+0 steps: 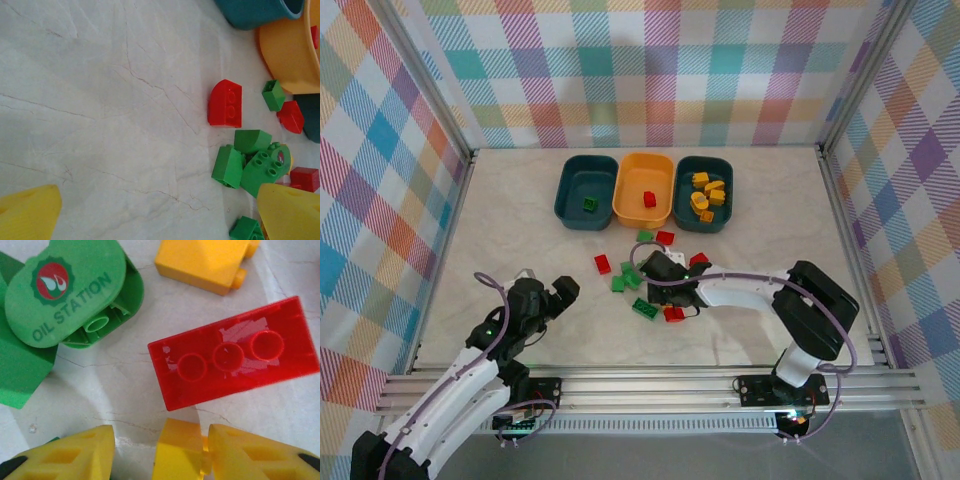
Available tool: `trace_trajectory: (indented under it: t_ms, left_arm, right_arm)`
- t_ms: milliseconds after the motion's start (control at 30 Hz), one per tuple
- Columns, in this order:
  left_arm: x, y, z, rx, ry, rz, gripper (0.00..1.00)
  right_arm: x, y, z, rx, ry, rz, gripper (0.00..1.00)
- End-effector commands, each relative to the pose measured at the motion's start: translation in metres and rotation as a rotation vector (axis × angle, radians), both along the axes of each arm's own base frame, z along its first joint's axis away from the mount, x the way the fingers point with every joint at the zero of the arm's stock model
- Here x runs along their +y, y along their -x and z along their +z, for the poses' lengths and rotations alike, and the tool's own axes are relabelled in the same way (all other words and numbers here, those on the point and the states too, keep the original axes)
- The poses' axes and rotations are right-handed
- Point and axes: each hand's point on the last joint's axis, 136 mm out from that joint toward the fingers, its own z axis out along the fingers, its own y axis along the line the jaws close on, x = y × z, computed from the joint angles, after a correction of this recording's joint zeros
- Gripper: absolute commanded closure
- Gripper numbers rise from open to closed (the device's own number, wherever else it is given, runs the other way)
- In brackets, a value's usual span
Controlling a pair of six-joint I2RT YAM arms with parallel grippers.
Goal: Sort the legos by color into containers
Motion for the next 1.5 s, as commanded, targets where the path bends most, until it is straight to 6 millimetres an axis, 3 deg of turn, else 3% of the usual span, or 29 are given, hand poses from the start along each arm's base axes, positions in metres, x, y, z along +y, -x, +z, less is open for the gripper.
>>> trace_trajectory:
  t_ms: [0, 267, 400, 500, 667, 800, 900, 1100, 1200, 1367, 1467]
  left_arm:
    - [-0.007, -0.004, 0.008, -0.001, 0.016, -0.024, 0.0]
    - [-0.013, -0.007, 0.006, 0.024, 0.009, -0.054, 0.0]
    - [-0.013, -0.008, 0.01, 0.014, 0.009, -0.058, 0.0]
    - [-0.015, -0.009, 0.016, 0.005, 0.01, -0.07, 0.0]
    - [-0.028, -0.016, 0.02, -0.02, 0.065, -0.103, 0.0]
    - [-0.046, -0.019, 0.017, 0.0, 0.11, -0.155, 0.0]
    - [-0.064, -0.019, 0.018, 0.018, 0.096, -0.224, 0.0]
    - [-0.106, -0.014, 0.021, 0.044, 0.047, -0.366, 0.01]
    - [-0.124, -0.012, 0.019, 0.054, 0.02, -0.427, 0.01]
    - [-0.151, -0.008, 0.021, 0.06, -0.014, -0.513, 0.02]
    - [-0.169, -0.006, 0.025, 0.061, -0.02, -0.552, 0.01]
  right_arm:
    - [-0.004, -0.002, -0.003, 0.008, 0.05, -0.038, 0.55]
    - [0.001, -0.005, 0.005, -0.035, 0.083, -0.015, 0.74]
    - [0.01, -0.01, 0.027, -0.094, 0.066, 0.023, 0.79]
    - [0.014, -0.019, 0.055, -0.166, 0.039, 0.049, 0.79]
    - [0.001, -0.06, 0.111, -0.317, 0.024, 0.036, 0.78]
    - [-0.046, -0.12, 0.134, -0.378, 0.011, -0.076, 0.78]
    - [-0.078, -0.165, 0.132, -0.359, -0.001, -0.134, 0.77]
    - [-0.121, -0.239, 0.1, -0.266, 0.046, -0.187, 0.77]
    - [-0.131, -0.263, 0.087, -0.234, 0.07, -0.184, 0.76]
    - [-0.135, -0.281, 0.074, -0.202, 0.148, -0.145, 0.7]
    - [-0.138, -0.283, 0.075, -0.196, 0.174, -0.149, 0.49]
